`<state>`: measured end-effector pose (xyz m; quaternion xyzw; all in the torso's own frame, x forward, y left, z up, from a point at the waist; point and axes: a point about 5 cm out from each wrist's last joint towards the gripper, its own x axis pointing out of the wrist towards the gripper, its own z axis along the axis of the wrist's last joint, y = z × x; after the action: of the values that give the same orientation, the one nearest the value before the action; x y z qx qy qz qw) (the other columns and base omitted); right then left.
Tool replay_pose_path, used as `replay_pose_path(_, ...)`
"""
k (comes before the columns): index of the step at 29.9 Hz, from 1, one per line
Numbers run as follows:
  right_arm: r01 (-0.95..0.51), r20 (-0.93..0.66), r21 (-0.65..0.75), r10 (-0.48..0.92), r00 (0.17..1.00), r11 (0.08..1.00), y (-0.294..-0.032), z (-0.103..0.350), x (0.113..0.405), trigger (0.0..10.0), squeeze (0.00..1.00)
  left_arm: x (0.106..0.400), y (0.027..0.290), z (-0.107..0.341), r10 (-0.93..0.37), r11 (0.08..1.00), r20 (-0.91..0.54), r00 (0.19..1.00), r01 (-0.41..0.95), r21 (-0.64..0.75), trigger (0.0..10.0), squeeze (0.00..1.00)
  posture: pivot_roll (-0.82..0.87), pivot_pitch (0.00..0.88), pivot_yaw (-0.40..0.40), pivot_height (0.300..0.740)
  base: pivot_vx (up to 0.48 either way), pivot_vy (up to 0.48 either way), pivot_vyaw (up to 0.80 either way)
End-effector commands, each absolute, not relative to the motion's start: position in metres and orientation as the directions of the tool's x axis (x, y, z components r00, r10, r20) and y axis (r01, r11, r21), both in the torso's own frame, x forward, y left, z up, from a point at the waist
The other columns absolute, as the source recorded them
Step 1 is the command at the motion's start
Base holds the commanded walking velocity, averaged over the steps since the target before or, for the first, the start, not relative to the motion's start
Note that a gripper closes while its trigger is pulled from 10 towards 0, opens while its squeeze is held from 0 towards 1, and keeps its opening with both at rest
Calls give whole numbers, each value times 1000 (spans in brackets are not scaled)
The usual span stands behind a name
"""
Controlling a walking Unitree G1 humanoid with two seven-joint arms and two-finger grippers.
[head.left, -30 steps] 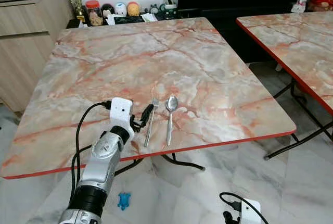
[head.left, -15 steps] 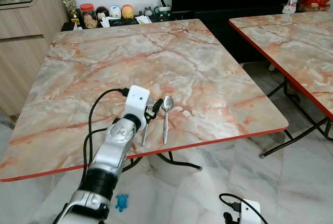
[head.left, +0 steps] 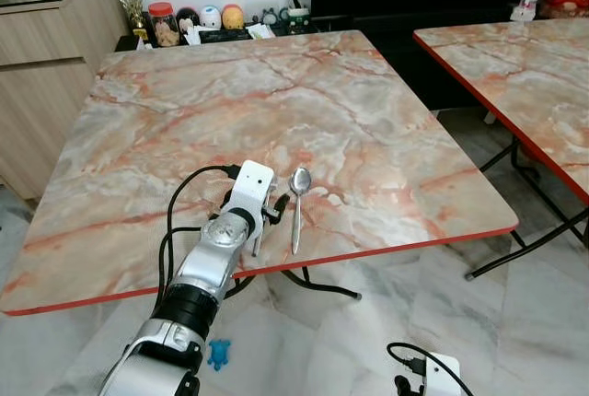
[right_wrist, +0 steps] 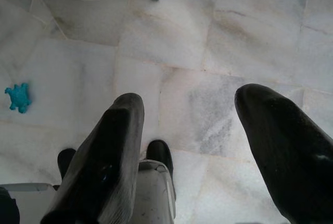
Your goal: Setting the table
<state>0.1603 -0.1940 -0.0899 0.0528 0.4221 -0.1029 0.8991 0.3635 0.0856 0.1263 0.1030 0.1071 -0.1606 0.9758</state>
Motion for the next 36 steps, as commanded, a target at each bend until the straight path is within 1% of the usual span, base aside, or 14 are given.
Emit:
replay_pose_path(1,227,-780,5,-138,611,974,-194,-92,156,10000,0,366,83,129,-286,927,-247,926,332,172,10000,0,34,22,2,740,0,0,0)
replay_pose_path(8,226,-779,5,-138,611,974,-194,-92,156,10000,0,371,80,129,-270,935,-266,926,317,156,10000,0,31,23,2,740,0,0,0)
replay_pose_path(15,227,-778,9,-136,613,974,-194,-92,156,10000,0,376,86,131,-224,954,-246,943,264,143,10000,0,28,24,1,740,0,0,0)
replay_pose_path(27,226,-777,9,-135,615,974,-194,-92,156,10000,0,375,88,122,-227,947,-286,931,279,157,10000,0,25,25,-2,740,0,0,0)
replay_pose_path(36,224,-776,9,-134,616,975,-195,-91,156,10000,0,374,89,116,-207,955,-311,928,261,143,10000,0,19,27,-6,740,0,0,0)
